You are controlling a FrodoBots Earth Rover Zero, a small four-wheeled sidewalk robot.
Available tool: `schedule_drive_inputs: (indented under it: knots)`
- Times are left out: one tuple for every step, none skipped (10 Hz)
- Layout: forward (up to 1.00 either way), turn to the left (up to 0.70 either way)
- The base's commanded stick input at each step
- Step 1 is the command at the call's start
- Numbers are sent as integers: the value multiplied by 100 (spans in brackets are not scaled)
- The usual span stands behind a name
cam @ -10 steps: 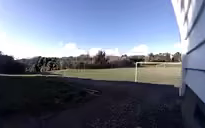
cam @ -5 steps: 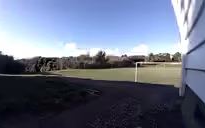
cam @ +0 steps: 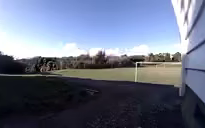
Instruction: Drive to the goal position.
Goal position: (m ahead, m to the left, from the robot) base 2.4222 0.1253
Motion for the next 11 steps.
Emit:
schedule_drive_inputs:
  knots:
    - [4,0]
    - [4,0]
    - [4,0]
    - [4,0]
    - [4,0]
    - [4,0]
    - [4,0]
    - [4,0]
    - [4,0]
    - [4,0]
    - [4,0]
